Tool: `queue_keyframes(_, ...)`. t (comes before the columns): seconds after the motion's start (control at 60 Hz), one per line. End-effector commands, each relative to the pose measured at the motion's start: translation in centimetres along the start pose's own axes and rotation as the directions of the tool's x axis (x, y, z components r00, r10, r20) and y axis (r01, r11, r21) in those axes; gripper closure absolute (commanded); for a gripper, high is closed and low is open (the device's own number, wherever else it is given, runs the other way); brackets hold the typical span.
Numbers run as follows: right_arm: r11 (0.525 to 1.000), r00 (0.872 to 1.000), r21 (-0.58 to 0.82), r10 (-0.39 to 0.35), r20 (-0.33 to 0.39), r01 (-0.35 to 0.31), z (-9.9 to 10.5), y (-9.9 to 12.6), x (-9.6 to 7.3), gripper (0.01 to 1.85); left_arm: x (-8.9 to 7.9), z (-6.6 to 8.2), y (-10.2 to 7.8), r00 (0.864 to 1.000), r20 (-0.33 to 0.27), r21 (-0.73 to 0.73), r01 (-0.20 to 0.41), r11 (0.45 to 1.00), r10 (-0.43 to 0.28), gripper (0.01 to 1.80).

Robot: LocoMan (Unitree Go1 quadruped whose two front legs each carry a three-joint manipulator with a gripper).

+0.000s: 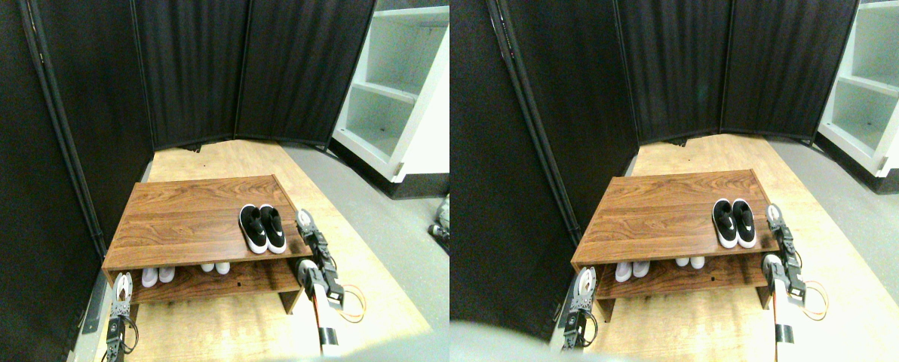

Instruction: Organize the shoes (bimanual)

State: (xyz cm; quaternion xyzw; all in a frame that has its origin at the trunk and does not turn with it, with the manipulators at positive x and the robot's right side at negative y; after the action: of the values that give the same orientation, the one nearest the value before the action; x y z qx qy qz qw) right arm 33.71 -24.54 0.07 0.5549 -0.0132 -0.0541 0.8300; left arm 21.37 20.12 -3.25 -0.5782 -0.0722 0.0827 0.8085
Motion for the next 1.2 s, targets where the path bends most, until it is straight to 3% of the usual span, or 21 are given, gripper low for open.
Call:
queue_keyframes(0.017,0.991,0.993,-0.065,0.115,0.008,-0.114,1.3,2.5,-1.0,1.85,0.4,-0.1,-0.3,1.000,0.008,-0.015,0.019,1.000,-0.019,1.80)
queue_keyframes(0.1,0.988,0.991,-0.093,0.125,0.052,-0.120,1.7,3.7,-2.7,1.85,0.7,-0.2,-0.3,1.000,0.005,-0.011,0.012,1.000,-0.012,1.80)
queue_keyframes(0.317,0.979,0.980,-0.075,0.195,0.035,-0.192,1.8,3.8,-5.2,1.85,1.9,-0.5,-0.4,1.000,-0.014,0.016,-0.004,1.000,0.005,1.80)
queue_keyframes(0.533,0.983,0.984,-0.049,0.175,0.020,-0.174,0.5,3.1,-7.3,1.85,3.8,-0.8,-1.2,0.999,-0.030,0.011,-0.027,1.000,0.027,1.80)
queue_keyframes(0.683,0.985,0.987,-0.049,0.164,0.000,-0.164,-0.3,2.2,-7.7,1.85,4.6,-1.1,-1.7,0.999,-0.033,0.010,-0.026,1.000,0.026,1.80)
queue_keyframes(0.767,0.992,0.992,-0.017,0.126,0.000,-0.126,-0.9,1.7,-7.9,1.85,4.9,-1.2,-1.7,0.999,-0.046,0.008,-0.014,1.000,0.014,1.80)
queue_keyframes(1.2,0.989,0.989,-0.006,0.148,-0.025,-0.148,-1.7,1.6,-7.8,1.85,4.3,-0.5,-1.2,0.999,-0.036,0.019,-0.027,0.999,0.027,1.80)
